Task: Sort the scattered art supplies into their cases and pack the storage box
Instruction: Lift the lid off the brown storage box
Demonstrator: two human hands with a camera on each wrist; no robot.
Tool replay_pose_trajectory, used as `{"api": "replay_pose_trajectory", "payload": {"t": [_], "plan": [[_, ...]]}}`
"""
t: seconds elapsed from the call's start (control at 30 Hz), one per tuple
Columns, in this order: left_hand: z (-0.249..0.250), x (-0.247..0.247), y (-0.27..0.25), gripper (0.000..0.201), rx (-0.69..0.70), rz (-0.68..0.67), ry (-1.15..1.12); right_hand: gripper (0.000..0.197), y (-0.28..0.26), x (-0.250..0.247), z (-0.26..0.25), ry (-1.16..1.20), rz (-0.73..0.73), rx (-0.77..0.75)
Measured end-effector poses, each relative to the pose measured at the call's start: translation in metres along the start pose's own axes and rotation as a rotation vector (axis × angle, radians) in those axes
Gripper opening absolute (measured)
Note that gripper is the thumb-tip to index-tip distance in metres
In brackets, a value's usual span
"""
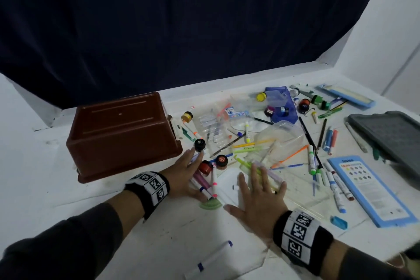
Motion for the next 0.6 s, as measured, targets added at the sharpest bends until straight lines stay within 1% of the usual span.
{"api": "replay_pose_trajectory", "payload": {"t": [0.1,0.13,0.2,0.27,0.3,0.33,0.4,0.43,0.47,0.53,0.6], "plan": [[0.005,-0.007,0.013,0.147,0.009,-0.01,0.017,0.112,0.011,0.0,0.009,-0.007,-0.102,0.061],[0.007,-0.009,0.016,0.144,0.007,-0.008,0.025,0.113,0.015,-0.003,0.011,-0.003,-0.122,0.071],[0.009,-0.014,0.02,0.135,-0.004,0.003,0.031,0.105,0.02,-0.009,0.013,0.013,-0.162,0.081],[0.01,-0.017,0.018,0.13,-0.014,0.022,0.034,0.099,0.019,-0.017,0.012,0.044,-0.151,0.043],[0.01,-0.019,0.015,0.127,-0.02,0.035,0.035,0.098,0.016,-0.023,0.01,0.062,-0.105,-0.015],[0.011,-0.019,0.01,0.124,-0.025,0.046,0.033,0.096,0.009,-0.029,0.006,0.082,-0.044,-0.109],[0.013,-0.019,-0.006,0.118,-0.026,0.069,0.003,0.082,-0.014,-0.04,-0.006,0.121,0.065,-0.362],[0.013,-0.018,-0.015,0.115,-0.023,0.081,-0.027,0.073,-0.027,-0.041,-0.01,0.151,0.087,-0.48],[0.014,-0.017,-0.026,0.113,-0.018,0.092,-0.061,0.064,-0.04,-0.04,-0.013,0.188,0.071,-0.568],[0.016,-0.016,-0.048,0.107,-0.003,0.119,-0.106,0.051,-0.062,-0.031,-0.019,0.239,0.005,-0.692],[0.017,-0.012,-0.068,0.1,0.015,0.142,-0.119,0.043,-0.077,-0.019,-0.026,0.234,-0.036,-0.8]]}}
Point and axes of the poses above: each hand's wrist, its own y-axis towards the middle knuckle, its own x-axis out of the palm, z = x × y, the point moved 5 cm from there along y, towards the middle knuckle, and after that the axes turned 2 degrees about y, right-handed, at the moved point
